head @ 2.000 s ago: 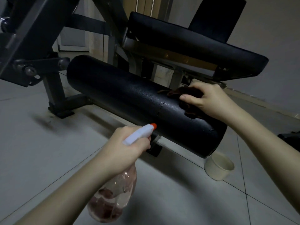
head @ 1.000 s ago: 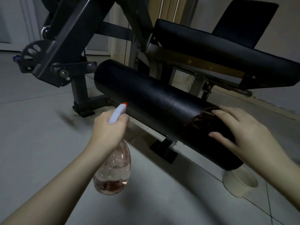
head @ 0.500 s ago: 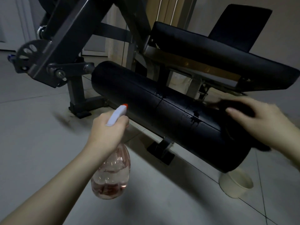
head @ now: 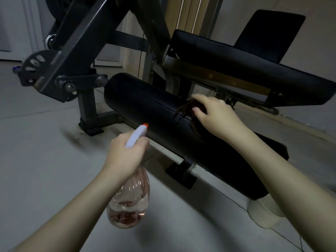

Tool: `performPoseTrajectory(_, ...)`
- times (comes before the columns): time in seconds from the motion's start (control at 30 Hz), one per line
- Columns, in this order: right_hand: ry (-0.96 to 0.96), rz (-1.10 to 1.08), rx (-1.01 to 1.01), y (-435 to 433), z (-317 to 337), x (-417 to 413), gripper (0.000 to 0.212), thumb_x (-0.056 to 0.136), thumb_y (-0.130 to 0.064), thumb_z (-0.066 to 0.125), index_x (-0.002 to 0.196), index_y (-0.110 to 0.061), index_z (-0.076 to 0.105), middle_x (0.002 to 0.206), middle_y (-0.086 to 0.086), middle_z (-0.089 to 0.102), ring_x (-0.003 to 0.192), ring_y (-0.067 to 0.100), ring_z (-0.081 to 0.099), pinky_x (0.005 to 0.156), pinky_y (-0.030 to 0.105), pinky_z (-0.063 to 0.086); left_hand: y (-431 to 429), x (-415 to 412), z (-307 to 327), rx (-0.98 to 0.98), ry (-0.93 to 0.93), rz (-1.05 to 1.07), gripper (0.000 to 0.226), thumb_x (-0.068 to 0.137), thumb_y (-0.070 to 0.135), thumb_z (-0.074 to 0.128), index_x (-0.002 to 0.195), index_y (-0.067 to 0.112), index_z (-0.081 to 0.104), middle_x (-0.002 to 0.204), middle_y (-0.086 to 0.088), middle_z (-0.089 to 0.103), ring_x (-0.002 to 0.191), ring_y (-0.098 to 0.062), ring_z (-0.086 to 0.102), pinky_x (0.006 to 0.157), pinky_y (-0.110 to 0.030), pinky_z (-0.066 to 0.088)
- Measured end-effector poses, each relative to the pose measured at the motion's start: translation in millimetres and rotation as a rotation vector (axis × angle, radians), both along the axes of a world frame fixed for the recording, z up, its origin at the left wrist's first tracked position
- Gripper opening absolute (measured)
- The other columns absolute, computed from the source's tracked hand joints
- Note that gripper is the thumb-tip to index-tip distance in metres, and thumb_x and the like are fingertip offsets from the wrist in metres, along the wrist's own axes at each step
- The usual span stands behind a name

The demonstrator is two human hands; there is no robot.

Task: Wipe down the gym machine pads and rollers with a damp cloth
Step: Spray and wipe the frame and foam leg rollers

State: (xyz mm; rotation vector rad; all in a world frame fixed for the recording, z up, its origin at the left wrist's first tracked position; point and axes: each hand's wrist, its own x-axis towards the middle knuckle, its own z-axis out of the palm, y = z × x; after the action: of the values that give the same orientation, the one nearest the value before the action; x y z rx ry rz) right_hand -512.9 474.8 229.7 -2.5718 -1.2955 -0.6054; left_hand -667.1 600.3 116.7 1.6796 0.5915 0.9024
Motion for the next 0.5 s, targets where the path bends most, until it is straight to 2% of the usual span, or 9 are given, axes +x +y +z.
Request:
performPoseTrajectory(0.1, -0.089, -0.073, -0.083, -45.7, -9.5, -14.3, 0.043, 0.096, -0.031, 0.044, 0.138, -0.027, 0.041, 0.127, 0.006, 0.053, 0.114, 0.027, 0.052, 0.088, 0.038, 0.048, 0.5, -0.2, -3.8, 0.014, 0.006, -0.002, 0.041, 0.075, 0.034, 0.049, 0.083, -0.005, 0.053, 0.081, -0.029, 0.058, 0.065, -0.021, 0.047, 0.061, -0.037, 0.035)
performPoseTrajectory(0.23, -0.257, -0.006, -0.037, -70.1, -34.7, -24.1, 0.046, 0.084, -0.023, 0.062, 0.129, -0.013, 0.055, 0.125, 0.015, 0.056, 0.115, 0.037, 0.051, 0.093, 0.043, 0.045, 2.1, 1.8, -6.2, 0.011, 0.001, -0.002, 0.041, 0.074, 0.034, 0.048, 0.084, -0.006, 0.053, 0.081, -0.029, 0.058, 0.065, -0.021, 0.047, 0.061, -0.038, 0.035)
performPoseTrajectory(0.3, -0.353, 0.042, -0.033, -55.6, -42.5, -17.9, 0.044, 0.079, -0.021, 0.066, 0.121, -0.007, 0.060, 0.119, 0.020, 0.059, 0.109, 0.043, 0.053, 0.090, 0.048, 0.048, 1.9, 2.7, -7.1, 0.001, -0.004, -0.003, 0.040, 0.073, 0.032, 0.048, 0.082, -0.006, 0.053, 0.081, -0.029, 0.058, 0.064, -0.020, 0.046, 0.061, -0.037, 0.035)
performPoseTrajectory(0.37, -0.371, 0.055, -0.028, -31.5, -44.0, -14.1, 0.041, 0.079, -0.021, 0.065, 0.117, -0.005, 0.061, 0.116, 0.022, 0.060, 0.105, 0.043, 0.055, 0.084, 0.048, 0.050, 1.8, 5.4, -8.7, -0.006, -0.005, -0.007, 0.038, 0.072, 0.031, 0.048, 0.081, -0.006, 0.053, 0.080, -0.030, 0.057, 0.064, -0.020, 0.046, 0.061, -0.037, 0.036)
performPoseTrajectory(0.43, -0.351, 0.052, -0.016, -5.7, -40.7, -13.4, 0.038, 0.082, -0.021, 0.063, 0.118, -0.006, 0.060, 0.117, 0.020, 0.060, 0.104, 0.041, 0.055, 0.081, 0.047, 0.051, 1.6, 8.3, -9.8, -0.004, 0.005, -0.005, 0.038, 0.072, 0.031, 0.048, 0.080, -0.005, 0.054, 0.080, -0.029, 0.058, 0.064, -0.020, 0.046, 0.061, -0.037, 0.036)
performPoseTrajectory(0.5, -0.314, 0.054, -0.007, 21.2, -33.8, -14.0, 0.038, 0.090, -0.025, 0.056, 0.124, -0.010, 0.055, 0.123, 0.016, 0.057, 0.110, 0.038, 0.052, 0.084, 0.045, 0.049, 1.3, 10.8, -10.7, -0.012, 0.009, -0.003, 0.040, 0.072, 0.033, 0.048, 0.081, -0.006, 0.055, 0.081, -0.028, 0.059, 0.064, -0.021, 0.047, 0.061, -0.037, 0.037)
